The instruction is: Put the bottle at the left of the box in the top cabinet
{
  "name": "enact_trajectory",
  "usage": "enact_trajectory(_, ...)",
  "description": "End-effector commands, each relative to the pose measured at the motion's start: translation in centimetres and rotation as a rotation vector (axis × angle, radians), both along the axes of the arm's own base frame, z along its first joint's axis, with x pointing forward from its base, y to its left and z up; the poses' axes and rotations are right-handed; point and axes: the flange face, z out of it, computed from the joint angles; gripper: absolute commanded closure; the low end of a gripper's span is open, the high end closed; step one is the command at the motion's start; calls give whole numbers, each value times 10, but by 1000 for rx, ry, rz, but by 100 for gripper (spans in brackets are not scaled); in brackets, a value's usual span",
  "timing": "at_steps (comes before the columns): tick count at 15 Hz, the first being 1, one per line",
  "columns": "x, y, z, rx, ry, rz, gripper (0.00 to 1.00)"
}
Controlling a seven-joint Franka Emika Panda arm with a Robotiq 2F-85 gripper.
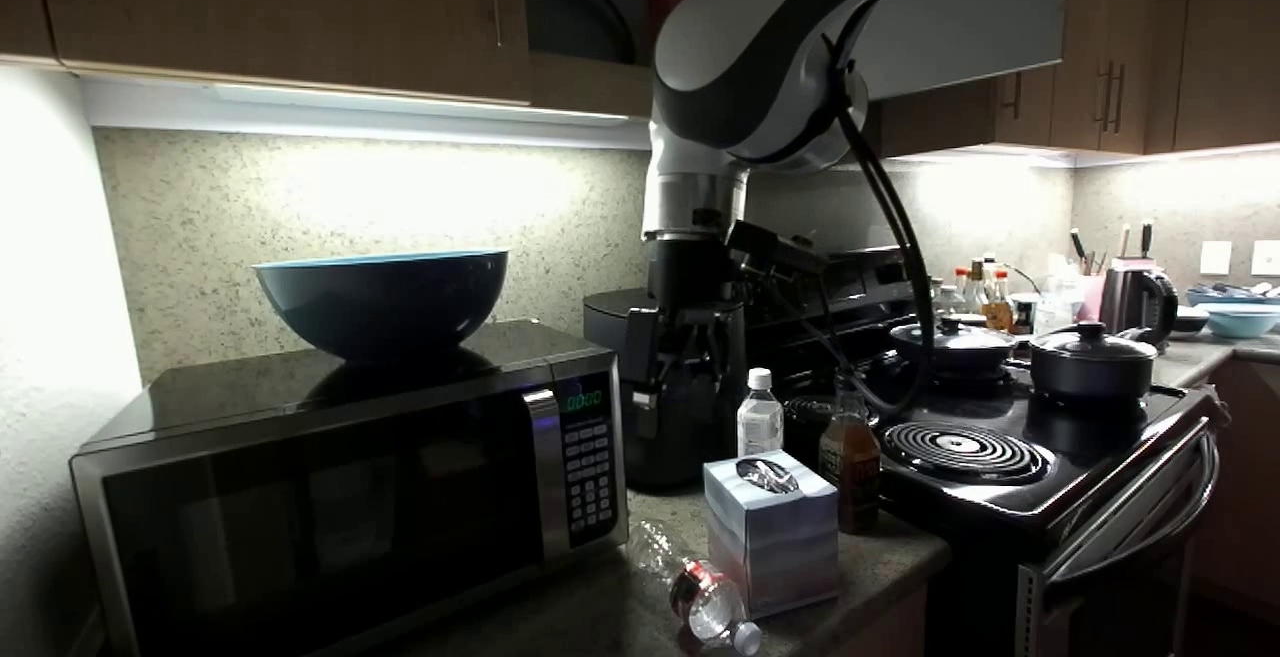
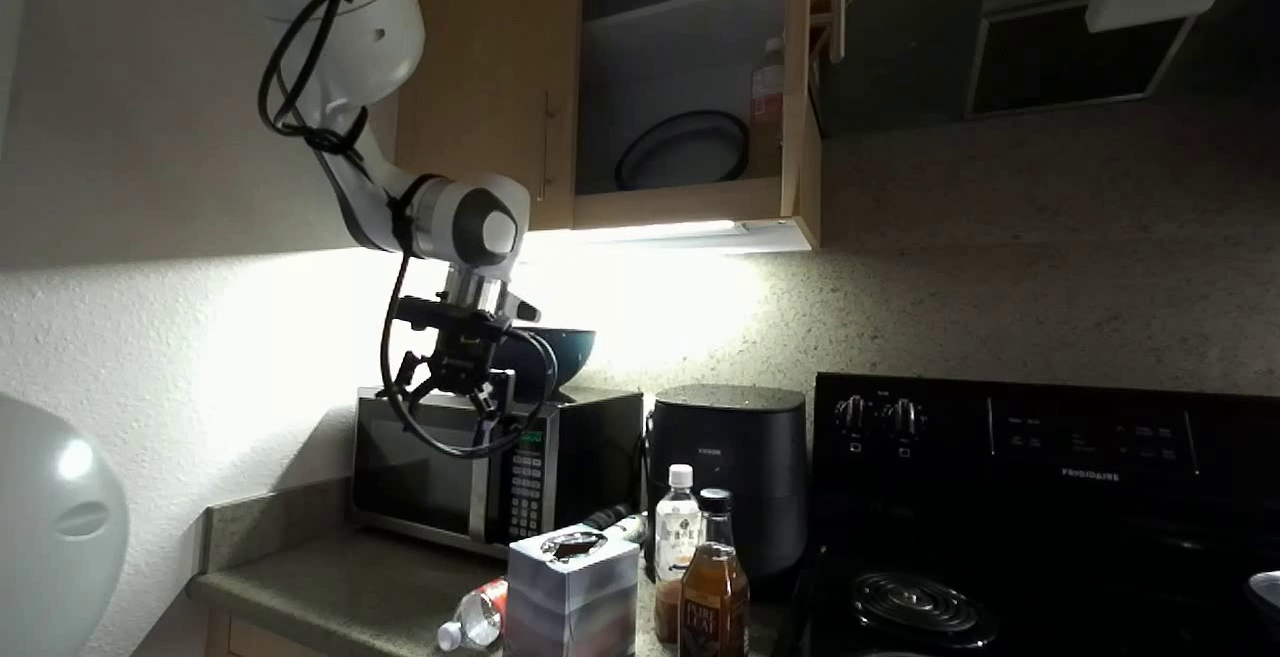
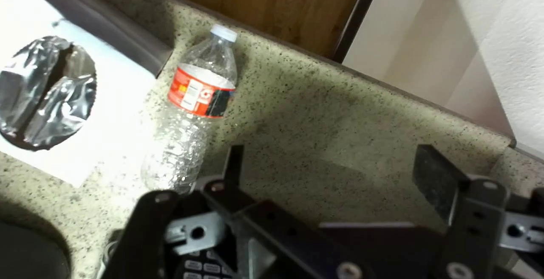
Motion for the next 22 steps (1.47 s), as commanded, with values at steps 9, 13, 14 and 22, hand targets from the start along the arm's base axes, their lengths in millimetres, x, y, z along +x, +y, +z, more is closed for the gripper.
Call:
enact_trajectory(9, 5, 20, -86, -126, 139, -132, 0)
enact_trajectory(13, 9, 18, -91, -110, 147, -116, 0)
enact_trajectory(14, 9, 19, -93, -130, 132, -115, 0)
enact_trajectory(22, 33, 11, -136, -218, 50, -117, 0)
